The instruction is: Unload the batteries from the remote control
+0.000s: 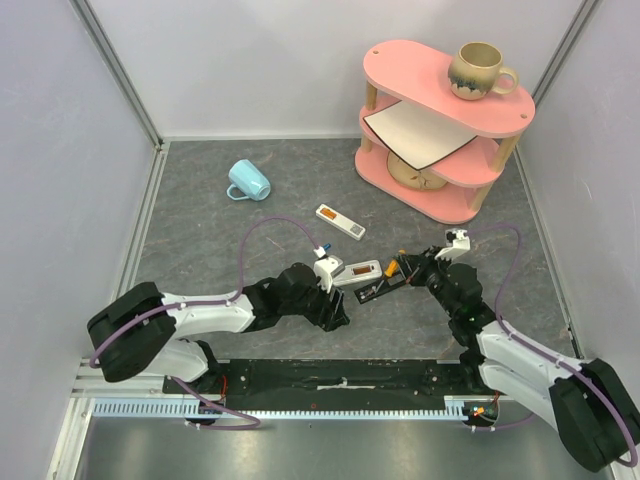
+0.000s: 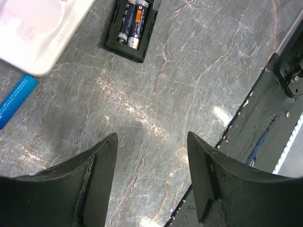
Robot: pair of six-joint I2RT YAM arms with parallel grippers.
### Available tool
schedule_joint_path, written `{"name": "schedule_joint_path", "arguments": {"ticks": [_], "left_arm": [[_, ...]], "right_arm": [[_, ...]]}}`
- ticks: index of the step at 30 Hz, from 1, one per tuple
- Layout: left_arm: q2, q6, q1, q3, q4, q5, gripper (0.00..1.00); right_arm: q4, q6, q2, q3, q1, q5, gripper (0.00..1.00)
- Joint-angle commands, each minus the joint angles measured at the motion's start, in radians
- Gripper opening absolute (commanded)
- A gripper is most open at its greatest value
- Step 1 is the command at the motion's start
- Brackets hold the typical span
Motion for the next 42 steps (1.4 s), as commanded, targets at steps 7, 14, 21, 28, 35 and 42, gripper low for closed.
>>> {"name": "schedule_joint_path", "arguments": {"ticks": [7, 14, 21, 28, 35, 42], "left_arm": [[-0.001, -0.020, 0.014, 0.001, 0.047, 0.025, 0.66], [0.001, -0.014, 0.017, 0.009, 0.036, 0.032, 0.66], [-0.004, -0.011, 0.015, 0.001, 0.032, 0.028, 0.66], [-0.006, -0.013, 0.017, -0.001, 0.032, 0.029, 0.66], [-0.004, -0.011, 0.017, -0.005, 0.035, 0.031, 0.66], [-0.004, -0.013, 0.017, -0.008, 0.036, 0.029, 0.66]], "right_arm": [[-0.026, -0.076, -0.065, 0.036, -0.003, 0.068, 0.00], [0.048, -0.070, 0.036, 0.032, -0.004, 0.045, 0.00], [0.088, -0.062, 0.072, 0.029, -0.003, 0.048, 0.00], [0.111, -0.059, 0.079, 0.038, -0.003, 0.060, 0.00], [0.101, -0.068, 0.079, 0.063, -0.004, 0.074, 0.00], [0.135, -0.055, 0.133, 0.055, -0.003, 0.035, 0.00]]}}
